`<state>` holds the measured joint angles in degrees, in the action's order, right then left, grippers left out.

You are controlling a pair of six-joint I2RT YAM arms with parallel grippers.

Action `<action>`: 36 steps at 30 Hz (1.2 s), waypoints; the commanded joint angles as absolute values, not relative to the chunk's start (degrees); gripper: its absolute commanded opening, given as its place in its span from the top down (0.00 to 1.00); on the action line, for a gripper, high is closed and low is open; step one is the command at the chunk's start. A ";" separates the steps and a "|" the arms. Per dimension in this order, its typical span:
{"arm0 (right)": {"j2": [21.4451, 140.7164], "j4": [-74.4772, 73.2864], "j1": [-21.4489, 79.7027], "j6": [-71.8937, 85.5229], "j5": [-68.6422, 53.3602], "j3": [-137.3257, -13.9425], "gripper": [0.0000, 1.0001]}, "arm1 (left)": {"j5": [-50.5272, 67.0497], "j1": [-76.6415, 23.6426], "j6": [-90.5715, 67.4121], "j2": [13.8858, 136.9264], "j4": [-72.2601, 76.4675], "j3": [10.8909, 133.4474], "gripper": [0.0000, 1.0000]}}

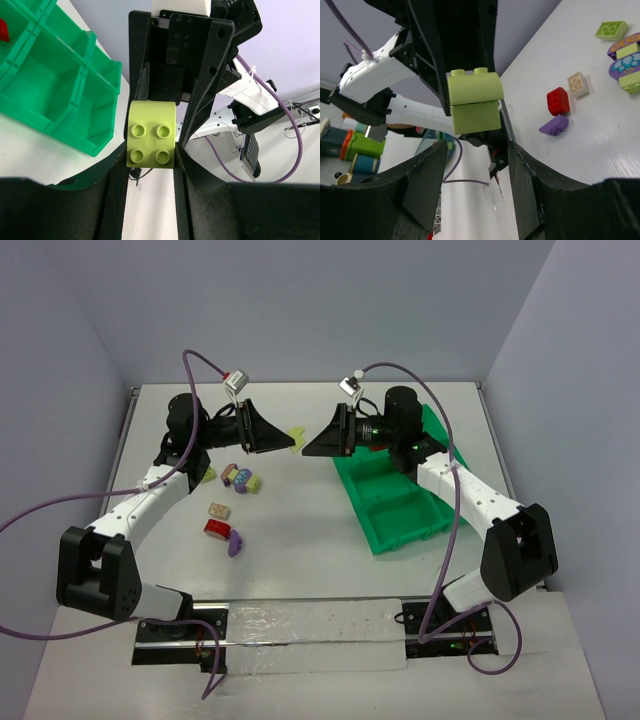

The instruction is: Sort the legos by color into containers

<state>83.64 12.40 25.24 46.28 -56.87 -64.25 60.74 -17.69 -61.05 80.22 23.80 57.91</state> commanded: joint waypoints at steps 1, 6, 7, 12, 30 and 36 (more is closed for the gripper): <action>82.17 20.04 24.96 49.46 -59.65 -64.68 0.41 | 62.31 -17.75 -61.08 77.70 27.07 58.16 1.00; 83.42 20.13 24.97 49.22 -59.42 -65.67 0.38 | 62.31 -17.75 -60.73 77.52 26.46 57.91 1.00; 83.66 20.00 25.03 49.16 -59.48 -66.04 0.38 | 62.31 -17.75 -60.73 77.52 26.46 57.79 1.00; 85.23 22.23 24.96 50.80 -59.55 -66.99 0.43 | 62.44 -17.79 -60.68 77.52 26.40 57.83 1.00; 88.47 27.01 25.90 55.02 -61.90 -69.31 0.55 | 62.69 -17.84 -60.68 79.01 26.13 58.30 1.00; 88.84 27.00 26.08 55.02 -63.08 -69.31 0.54 | 62.84 -17.84 -60.66 79.19 25.86 58.11 1.00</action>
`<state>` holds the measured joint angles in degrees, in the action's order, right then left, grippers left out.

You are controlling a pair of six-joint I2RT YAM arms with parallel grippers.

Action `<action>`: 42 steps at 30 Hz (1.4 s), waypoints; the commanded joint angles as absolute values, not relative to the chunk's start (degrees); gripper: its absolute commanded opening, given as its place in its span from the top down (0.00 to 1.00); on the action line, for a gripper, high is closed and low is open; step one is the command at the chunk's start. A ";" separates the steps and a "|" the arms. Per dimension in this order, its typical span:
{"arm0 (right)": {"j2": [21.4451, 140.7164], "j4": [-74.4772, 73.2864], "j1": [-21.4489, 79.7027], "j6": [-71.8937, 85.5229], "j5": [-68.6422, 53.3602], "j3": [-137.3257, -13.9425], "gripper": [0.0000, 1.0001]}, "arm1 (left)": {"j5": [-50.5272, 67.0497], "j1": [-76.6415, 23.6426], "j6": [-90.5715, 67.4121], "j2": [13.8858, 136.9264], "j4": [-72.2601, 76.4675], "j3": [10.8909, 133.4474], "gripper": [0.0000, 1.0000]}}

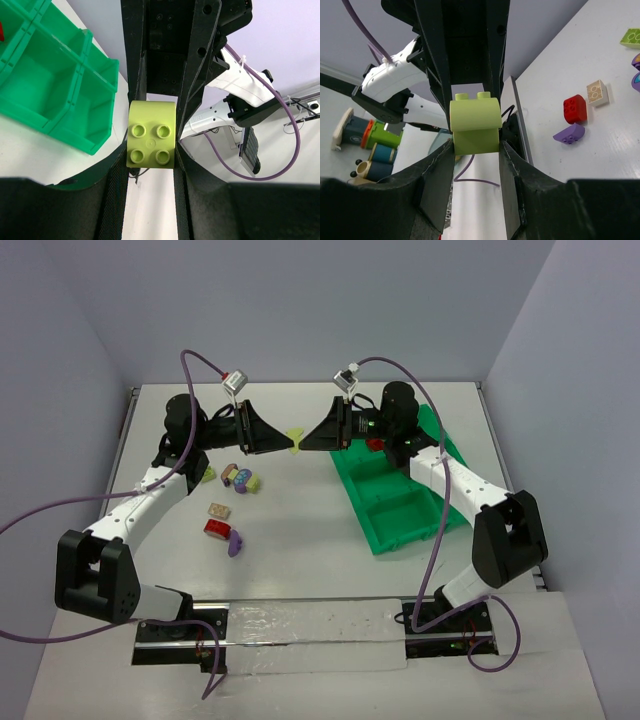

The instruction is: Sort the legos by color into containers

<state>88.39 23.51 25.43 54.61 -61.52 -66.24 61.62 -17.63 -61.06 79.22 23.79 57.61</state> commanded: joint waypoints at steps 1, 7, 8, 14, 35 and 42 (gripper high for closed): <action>88.78 26.58 26.21 54.80 -63.19 -69.53 0.52 | 62.73 -17.88 -60.57 79.12 25.84 58.10 1.00; 88.38 24.93 26.63 53.61 -62.58 -70.05 0.68 | 62.54 -18.14 -60.61 79.45 25.89 58.27 1.00; 88.28 24.85 26.63 53.57 -62.53 -70.00 0.80 | 62.44 -18.19 -60.49 79.43 25.68 58.29 1.00; 87.59 22.90 26.63 52.17 -61.57 -69.48 1.00 | 60.07 -18.28 -53.32 79.28 14.51 61.80 0.87; 86.08 15.65 26.54 46.59 -60.18 -67.91 1.00 | 57.31 -17.93 -50.12 77.67 9.52 62.37 0.32; 85.26 15.11 26.54 45.88 -59.85 -66.53 1.00 | 58.71 -17.14 -52.21 76.91 13.18 61.26 0.54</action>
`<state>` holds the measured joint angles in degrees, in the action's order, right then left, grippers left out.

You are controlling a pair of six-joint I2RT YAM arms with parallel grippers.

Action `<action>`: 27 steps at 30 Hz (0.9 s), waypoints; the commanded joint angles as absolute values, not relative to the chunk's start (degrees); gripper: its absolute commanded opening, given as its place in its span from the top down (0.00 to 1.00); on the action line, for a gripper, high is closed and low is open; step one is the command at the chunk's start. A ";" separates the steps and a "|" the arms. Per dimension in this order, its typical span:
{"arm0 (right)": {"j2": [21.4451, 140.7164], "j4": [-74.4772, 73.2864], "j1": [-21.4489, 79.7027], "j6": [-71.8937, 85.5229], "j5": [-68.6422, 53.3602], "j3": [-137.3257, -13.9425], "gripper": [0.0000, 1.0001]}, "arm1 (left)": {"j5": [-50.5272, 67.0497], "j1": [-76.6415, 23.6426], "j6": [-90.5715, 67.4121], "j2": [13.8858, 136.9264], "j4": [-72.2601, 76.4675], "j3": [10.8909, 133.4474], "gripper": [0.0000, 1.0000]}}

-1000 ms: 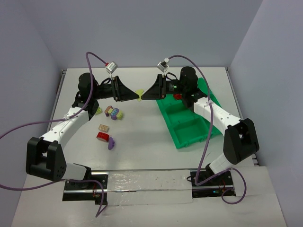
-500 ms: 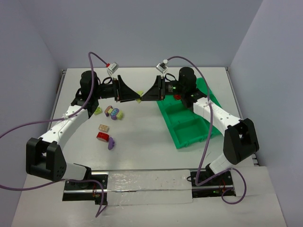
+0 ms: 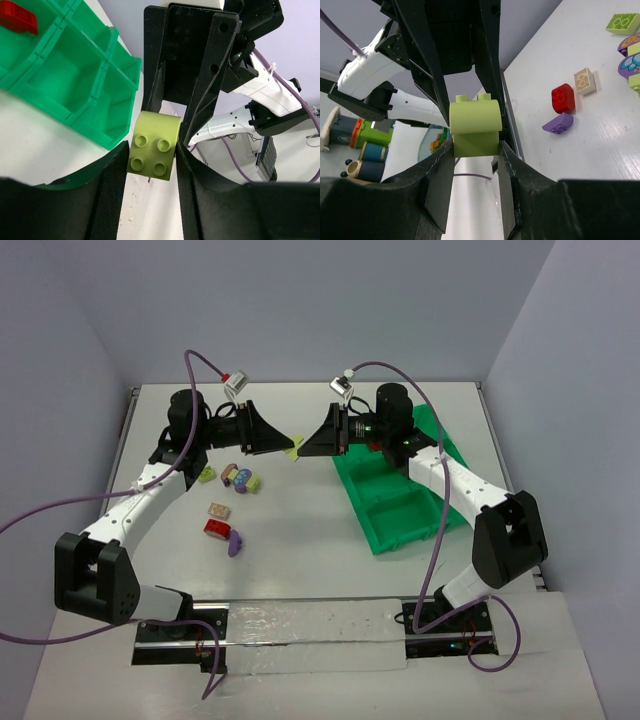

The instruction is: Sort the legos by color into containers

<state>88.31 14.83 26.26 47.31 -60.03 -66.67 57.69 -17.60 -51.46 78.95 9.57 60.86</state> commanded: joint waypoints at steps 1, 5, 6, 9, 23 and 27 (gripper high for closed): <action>85.25 15.04 26.46 45.88 -59.85 -66.53 1.00 | 58.79 -17.14 -52.36 76.98 13.26 61.26 0.56; 85.34 14.85 26.43 45.70 -59.72 -66.47 1.00 | 58.97 -17.05 -52.91 76.90 13.89 60.75 0.78; 85.34 14.85 26.45 45.70 -59.68 -66.38 1.00 | 58.91 -17.12 -52.91 76.90 13.69 60.73 0.93; 85.37 14.73 26.40 45.64 -59.47 -65.89 1.00 | 58.74 -17.05 -52.41 76.64 12.65 60.82 1.00; 83.60 6.89 24.62 40.25 -55.31 -60.45 1.00 | 55.24 -12.83 -55.01 75.04 14.51 57.30 1.00; 80.52 -10.37 22.75 33.68 -33.62 -64.00 1.00 | 51.76 -13.90 -52.62 77.01 7.29 60.39 1.00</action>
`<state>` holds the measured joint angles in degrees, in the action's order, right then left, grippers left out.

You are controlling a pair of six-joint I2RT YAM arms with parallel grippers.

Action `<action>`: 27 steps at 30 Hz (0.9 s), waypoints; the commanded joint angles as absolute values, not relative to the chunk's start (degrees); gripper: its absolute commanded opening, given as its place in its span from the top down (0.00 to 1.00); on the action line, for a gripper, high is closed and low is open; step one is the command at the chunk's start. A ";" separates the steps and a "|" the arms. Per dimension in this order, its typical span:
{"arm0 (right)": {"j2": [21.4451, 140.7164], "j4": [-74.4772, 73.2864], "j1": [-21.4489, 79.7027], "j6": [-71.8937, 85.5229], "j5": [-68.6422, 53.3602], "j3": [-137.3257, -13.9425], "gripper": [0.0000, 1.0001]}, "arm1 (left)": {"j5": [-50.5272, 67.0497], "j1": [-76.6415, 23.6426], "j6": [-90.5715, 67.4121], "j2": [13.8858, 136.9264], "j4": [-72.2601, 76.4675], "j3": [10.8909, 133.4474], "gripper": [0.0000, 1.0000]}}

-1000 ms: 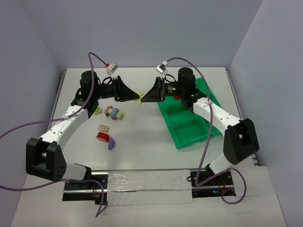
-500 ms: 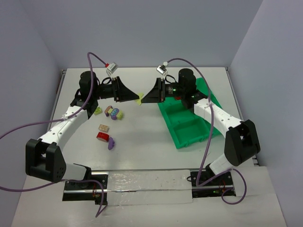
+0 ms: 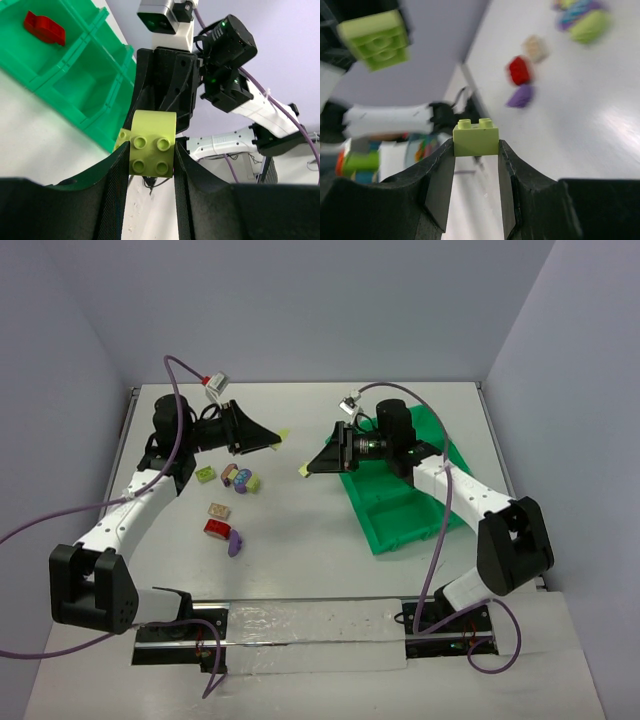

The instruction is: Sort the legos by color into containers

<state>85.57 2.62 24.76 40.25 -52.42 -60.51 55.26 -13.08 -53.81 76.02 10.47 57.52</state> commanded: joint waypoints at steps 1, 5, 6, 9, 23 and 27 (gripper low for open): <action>78.93 -15.04 21.49 32.81 -25.29 -64.44 1.00 | 48.29 -16.03 -49.61 78.01 3.34 62.45 1.00; 76.71 -24.42 16.48 29.24 -7.68 -64.49 1.00 | 43.55 -21.12 -45.69 82.76 -5.16 68.27 1.00; 76.62 -26.58 15.26 28.65 -5.70 -64.38 1.00 | 42.36 -21.98 -45.29 84.61 -6.28 69.51 1.00; 76.39 -28.02 12.36 28.00 -2.78 -63.62 0.97 | 41.19 -25.09 -45.13 88.89 -7.42 72.49 1.00; 80.27 -24.85 12.13 27.23 3.50 -60.65 0.57 | 36.70 -37.21 -45.11 108.40 -13.55 92.24 1.00; 82.11 -24.79 12.21 26.55 2.45 -62.17 0.25 | 36.04 -38.33 -45.97 111.48 -12.59 93.39 1.00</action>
